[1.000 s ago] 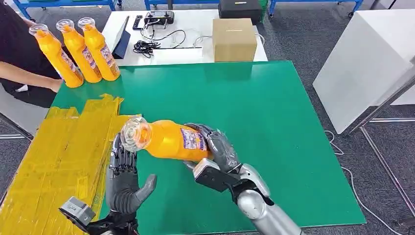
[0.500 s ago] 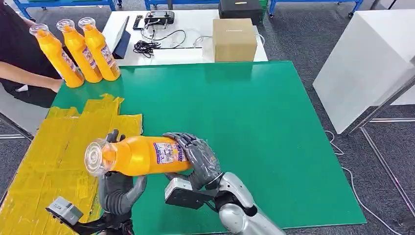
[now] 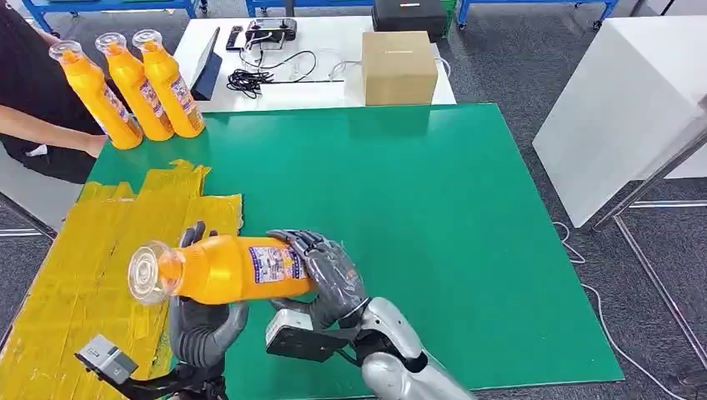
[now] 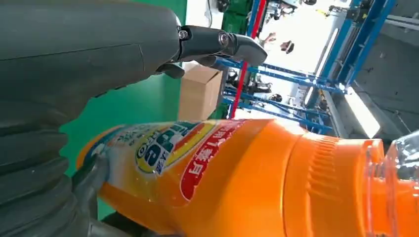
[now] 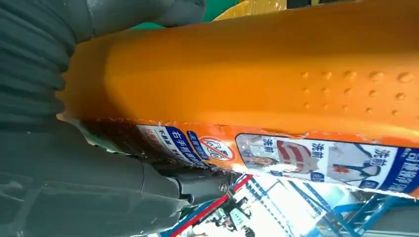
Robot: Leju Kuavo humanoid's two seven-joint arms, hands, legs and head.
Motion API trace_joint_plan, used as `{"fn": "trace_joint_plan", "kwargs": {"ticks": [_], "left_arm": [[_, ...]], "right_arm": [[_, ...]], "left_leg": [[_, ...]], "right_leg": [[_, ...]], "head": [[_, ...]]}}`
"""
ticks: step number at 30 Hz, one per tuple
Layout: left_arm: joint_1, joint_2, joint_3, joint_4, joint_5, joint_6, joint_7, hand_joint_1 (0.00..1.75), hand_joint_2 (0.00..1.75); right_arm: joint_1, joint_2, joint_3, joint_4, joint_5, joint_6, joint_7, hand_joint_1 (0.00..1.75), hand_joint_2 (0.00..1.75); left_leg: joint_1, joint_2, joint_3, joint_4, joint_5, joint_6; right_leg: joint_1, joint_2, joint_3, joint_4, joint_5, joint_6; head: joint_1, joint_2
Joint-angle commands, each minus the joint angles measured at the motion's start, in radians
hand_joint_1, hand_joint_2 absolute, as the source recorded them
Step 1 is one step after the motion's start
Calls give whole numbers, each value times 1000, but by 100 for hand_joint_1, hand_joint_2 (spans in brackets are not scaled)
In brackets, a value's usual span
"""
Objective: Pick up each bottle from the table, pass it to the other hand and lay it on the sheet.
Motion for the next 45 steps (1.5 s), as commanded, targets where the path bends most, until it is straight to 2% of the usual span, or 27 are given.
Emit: {"fn": "trace_joint_plan", "kwargs": {"ticks": [1, 5, 13, 28, 34, 35, 45], "left_arm": [[-16, 16, -21, -4, -9, -8, 3, 0, 175], [-17, 20, -35, -16, -12, -28, 6, 0, 175], [11, 11, 10, -93, 7, -41, 3, 0, 175], [15, 13, 14, -104, 7, -42, 3, 0, 175], [46, 45, 15, -118, 9, -20, -38, 0, 175], [42, 43, 16, -107, 10, -19, -38, 175, 175], [37, 40, 22, -85, -4, -4, -53, 175, 175]], "right_arm": [[-36, -3, 56, 90, 17, 6, 19, 175, 175], [-48, 1, 55, 114, 45, 5, 49, 175, 175], [-102, 16, 167, 193, 262, 36, 166, 175, 175], [-102, 20, 171, 196, 265, 36, 169, 175, 175], [-123, 30, 203, 200, 276, 50, 160, 175, 175], [-125, 27, 205, 189, 274, 50, 160, 175, 175], [-121, 13, 191, 169, 253, 52, 162, 175, 175]], "left_leg": [[1, 1, 2, -1, 0, -1], [0, 1, 1, -1, 0, 0], [0, 3, 2, -1, -1, -1], [1, 1, 2, -1, 0, -1], [1, 2, 2, -1, 0, -1], [1, 3, 3, -1, -1, -2], [1, 0, 2, -1, 0, -1]], "right_leg": [[1, 1, 2, -2, 0, 0], [0, 1, 1, -1, 0, 0], [0, 2, 1, -1, 0, 0], [1, 0, 2, -2, 0, 0], [1, 1, 1, -1, 0, 0], [1, 2, 3, -2, 0, 0], [0, -1, 2, -2, 0, 0]], "head": [[0, 0], [0, 0], [0, 0], [0, 0], [0, 0], [0, 0], [0, 0]]}}
